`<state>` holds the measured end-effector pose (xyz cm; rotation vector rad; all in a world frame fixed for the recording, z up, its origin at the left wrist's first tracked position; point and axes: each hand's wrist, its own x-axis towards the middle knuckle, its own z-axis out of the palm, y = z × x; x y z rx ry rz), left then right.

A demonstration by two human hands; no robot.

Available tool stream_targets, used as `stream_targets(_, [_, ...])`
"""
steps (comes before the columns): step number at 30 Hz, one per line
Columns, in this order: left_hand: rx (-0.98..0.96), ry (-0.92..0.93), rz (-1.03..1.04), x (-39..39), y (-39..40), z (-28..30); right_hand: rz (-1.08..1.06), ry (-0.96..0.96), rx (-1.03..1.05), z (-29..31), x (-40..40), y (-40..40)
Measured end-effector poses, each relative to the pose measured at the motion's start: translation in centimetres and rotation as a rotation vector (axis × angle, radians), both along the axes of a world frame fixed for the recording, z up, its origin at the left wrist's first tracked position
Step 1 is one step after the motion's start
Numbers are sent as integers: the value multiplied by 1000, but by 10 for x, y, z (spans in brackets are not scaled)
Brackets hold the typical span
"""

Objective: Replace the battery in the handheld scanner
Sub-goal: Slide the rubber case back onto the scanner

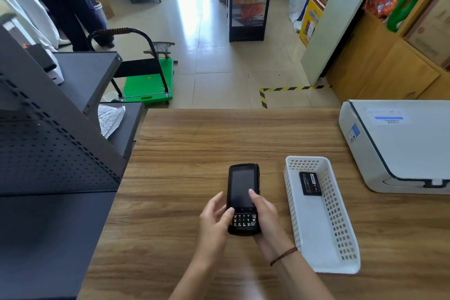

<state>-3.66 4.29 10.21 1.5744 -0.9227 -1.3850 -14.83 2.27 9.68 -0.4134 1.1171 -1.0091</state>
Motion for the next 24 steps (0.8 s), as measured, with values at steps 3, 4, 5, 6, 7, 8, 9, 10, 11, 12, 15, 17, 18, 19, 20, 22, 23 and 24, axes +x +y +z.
stream_targets(3, [145,227,23,12,-5,-10,25,44,-9,-9,0,-4])
stream_targets(4, [158,275,-8,16,-6,-12,41,71,-17,-13,0,-4])
stream_targets(5, [165,297,-31,20,-7,-14,50,100,-23,-15,1,-5])
stream_targets(6, [169,303,-42,22,-7,-16,52,134,-28,-17,3,-6])
stream_targets(7, [174,304,-42,23,-7,-18,50,164,-27,-18,4,-7])
stream_targets(8, [174,306,-41,24,-7,-20,47,188,-25,-20,6,-9])
stream_targets(9, [171,309,-39,24,-8,-21,48,208,-20,-22,8,-10])
stream_targets(10, [168,312,-35,25,-8,-23,50,225,-19,-24,9,-11])
stream_targets(11, [168,318,-23,25,-8,-24,54,238,-21,-25,11,-11])
stream_targets(12, [171,326,-9,26,-9,-25,59,254,-27,-26,12,-12])
stream_targets(15, [172,342,33,28,-10,-28,70,317,-46,-29,13,-16])
stream_targets(17, [158,347,50,29,-12,-29,49,375,-55,-31,13,-19])
stream_targets(18, [147,336,49,30,-14,-29,32,403,-60,-32,12,-21])
stream_targets(19, [138,319,45,31,-16,-29,20,424,-64,-35,11,-24])
stream_targets(20, [129,301,37,32,-18,-30,16,441,-62,-38,10,-27])
stream_targets(22, [120,262,18,32,-24,-32,18,457,-35,-44,9,-33])
stream_targets(23, [123,247,13,32,-27,-34,20,454,-18,-46,8,-36])
stream_targets(24, [134,235,12,32,-30,-38,26,450,-2,-49,7,-38])
